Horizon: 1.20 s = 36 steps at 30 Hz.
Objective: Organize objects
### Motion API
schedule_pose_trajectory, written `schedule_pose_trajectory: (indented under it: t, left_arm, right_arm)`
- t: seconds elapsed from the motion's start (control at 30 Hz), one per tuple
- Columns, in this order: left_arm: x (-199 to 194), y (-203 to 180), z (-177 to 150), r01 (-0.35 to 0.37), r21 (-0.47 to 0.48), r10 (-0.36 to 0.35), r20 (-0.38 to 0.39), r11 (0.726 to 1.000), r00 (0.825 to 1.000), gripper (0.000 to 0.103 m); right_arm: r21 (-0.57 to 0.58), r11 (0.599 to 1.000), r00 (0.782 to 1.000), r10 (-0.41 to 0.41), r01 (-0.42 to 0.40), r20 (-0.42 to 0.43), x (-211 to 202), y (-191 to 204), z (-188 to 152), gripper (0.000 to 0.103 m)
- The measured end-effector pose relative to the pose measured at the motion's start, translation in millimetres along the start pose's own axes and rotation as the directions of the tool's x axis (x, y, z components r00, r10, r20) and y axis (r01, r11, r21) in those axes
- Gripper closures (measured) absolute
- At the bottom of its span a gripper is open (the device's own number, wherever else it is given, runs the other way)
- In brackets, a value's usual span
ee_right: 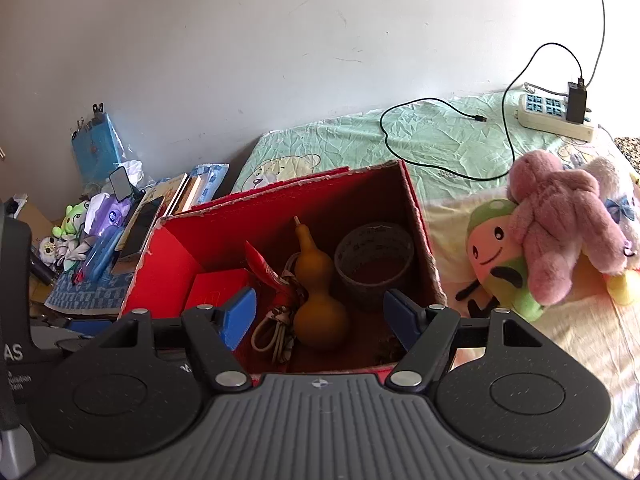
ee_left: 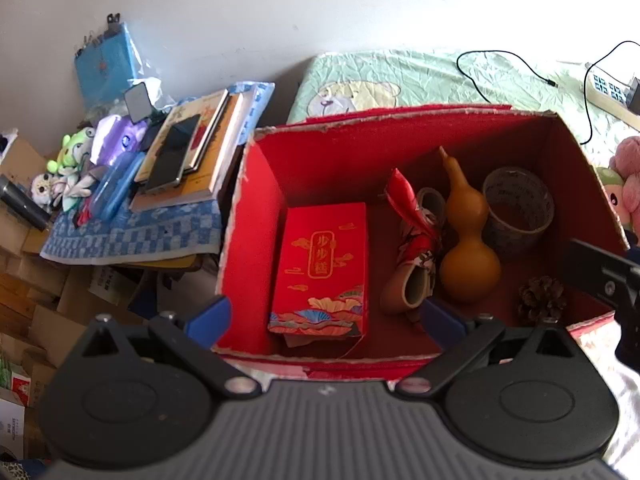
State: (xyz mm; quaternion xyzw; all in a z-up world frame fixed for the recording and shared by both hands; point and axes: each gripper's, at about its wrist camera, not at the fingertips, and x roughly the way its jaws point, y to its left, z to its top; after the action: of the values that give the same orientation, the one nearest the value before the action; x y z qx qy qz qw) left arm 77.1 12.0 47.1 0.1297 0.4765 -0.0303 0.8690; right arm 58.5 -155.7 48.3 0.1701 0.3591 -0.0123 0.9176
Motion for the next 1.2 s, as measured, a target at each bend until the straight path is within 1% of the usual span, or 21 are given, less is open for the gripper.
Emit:
schedule_pose_trajectory:
  t: [0.33,0.6,0.7,0.87,1.1,1.2]
  left_arm:
    - [28.8,4.7,11.1,0.024,-0.009,-0.024,-0.001,1.000,1.000,0.003]
    - [48.8,3.8,19.6,0.039,-0.012,-0.039,-0.007,0.999,0.999,0.003]
    - [53.3,1.2,17.9,0.046,-0.008,-0.046,-0.010,0.999,0.999,0.003]
    - [56.6,1.7,15.0,0.047,-0.014,-0.048,-0.011,0.999,0.999,0.003]
    - [55.1,-1.4,11.2,0.049,-0.006,-0.049,-0.010,0.999,0.999,0.003]
    - [54.9,-2.4,9.7,0.049,-0.005,-0.049,-0.011,0.999,0.999,0.003]
  right_arm:
    - [-0.030,0.999,1.000,-0.018,0.018,-0.013,30.8,3.0,7.8,0.031]
    - [-0.027,0.999,1.000,-0.020,0.020,-0.022,43.7,-1.6,10.3,0.031]
    - [-0.023,1.000,1.000,-0.015,0.014,-0.023,46.7,-3.2,9.0,0.035]
    - [-0.029,1.000,1.000,-0.001,0.000,-0.027,48.6,-2.6,5.9,0.037]
    - [-0.032,0.999,1.000,-0.003,0.003,-0.019,47.7,-3.6,4.3,0.041]
    - [-0.029,1.000,1.000,-0.006,0.005,-0.027,48.6,-5.2,2.0,0.045]
